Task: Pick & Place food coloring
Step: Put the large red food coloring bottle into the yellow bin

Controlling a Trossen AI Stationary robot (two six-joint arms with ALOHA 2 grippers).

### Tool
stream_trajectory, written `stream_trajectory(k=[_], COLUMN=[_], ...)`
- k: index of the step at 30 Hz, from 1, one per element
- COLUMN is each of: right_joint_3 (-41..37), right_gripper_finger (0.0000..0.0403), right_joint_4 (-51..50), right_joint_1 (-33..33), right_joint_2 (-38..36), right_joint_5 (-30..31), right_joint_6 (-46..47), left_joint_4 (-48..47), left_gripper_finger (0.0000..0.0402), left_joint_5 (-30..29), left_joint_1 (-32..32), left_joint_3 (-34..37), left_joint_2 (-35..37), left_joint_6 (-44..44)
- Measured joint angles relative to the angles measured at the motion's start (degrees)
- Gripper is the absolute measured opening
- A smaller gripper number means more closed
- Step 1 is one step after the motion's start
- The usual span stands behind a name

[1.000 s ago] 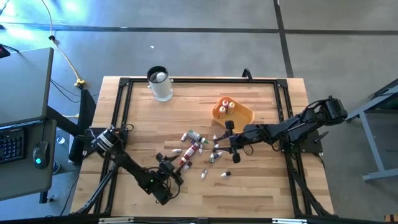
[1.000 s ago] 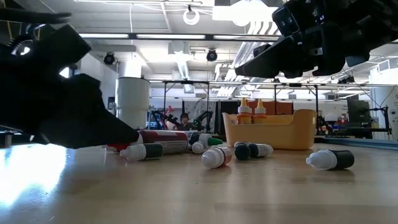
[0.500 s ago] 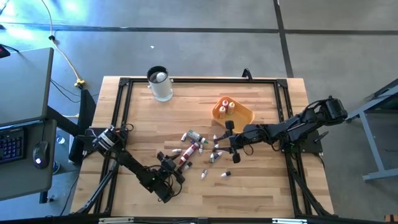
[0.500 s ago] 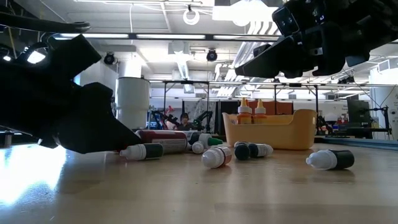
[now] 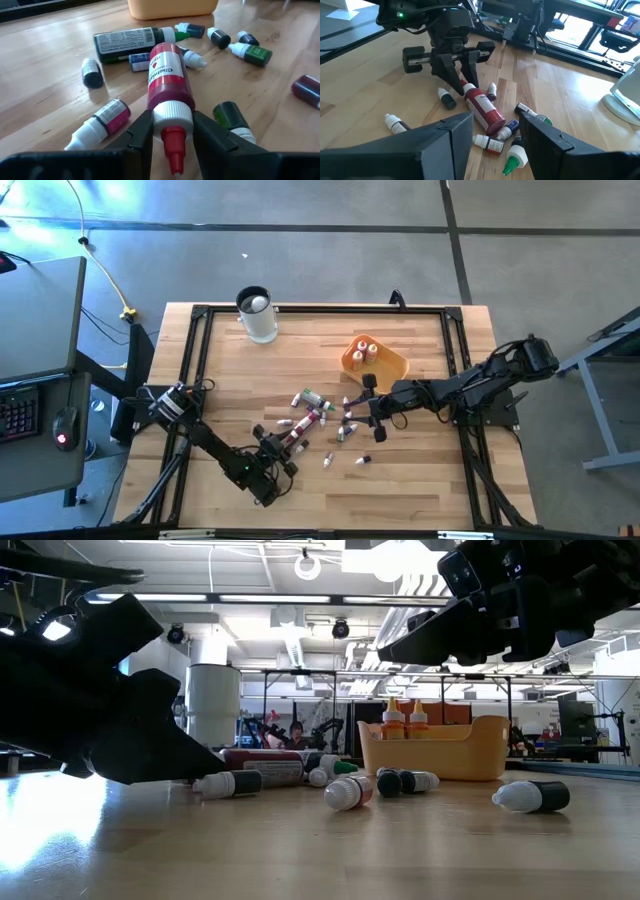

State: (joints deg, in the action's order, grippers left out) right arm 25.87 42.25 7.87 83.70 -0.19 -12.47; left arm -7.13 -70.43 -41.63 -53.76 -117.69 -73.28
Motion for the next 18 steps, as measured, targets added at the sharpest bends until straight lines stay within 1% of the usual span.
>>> stream_trajectory(k=[3,6,8,11,13,18], right_joint_3=[0.00,0.00,0.00,0.00,0.00,0.00], right_gripper_finger=[0.0154,0.0154,0.0154,0.0154,0.0154,0.0154], right_joint_4=[0.00,0.00,0.01,0.00,0.01,-0.01], right_joint_1=[0.00,0.00,-0.01,0.01,0.00,0.00], right_joint_2=[0.00,0.00,0.00,0.00,0.00,0.00], right_joint_5=[0.00,0.00,0.00,-0.02,-0.01,0.00], right_joint_6=[0.00,-0.01,-0.02,-0.01,0.00,0.00], left_joint_4=[-0.53,-1.71,-5.31,-13.50,-20.86,-42.19], left_gripper_finger=[0.0102,0.0104,0.0104,0.0105,0.0105,0.0105], left_joint_5=[0.37,0.32,-0.05,0.33,2.20,11.42], left_joint_1=[0.00,0.04,0.51,1.78,2.99,7.83], left_joint_3=[-1.95,-5.19,-8.14,-13.44,-17.86,-32.10], left_joint_2=[0.09,1.33,2.40,4.69,6.11,7.00], left_joint_6=[3.18,9.90,14.01,16.49,16.50,16.71])
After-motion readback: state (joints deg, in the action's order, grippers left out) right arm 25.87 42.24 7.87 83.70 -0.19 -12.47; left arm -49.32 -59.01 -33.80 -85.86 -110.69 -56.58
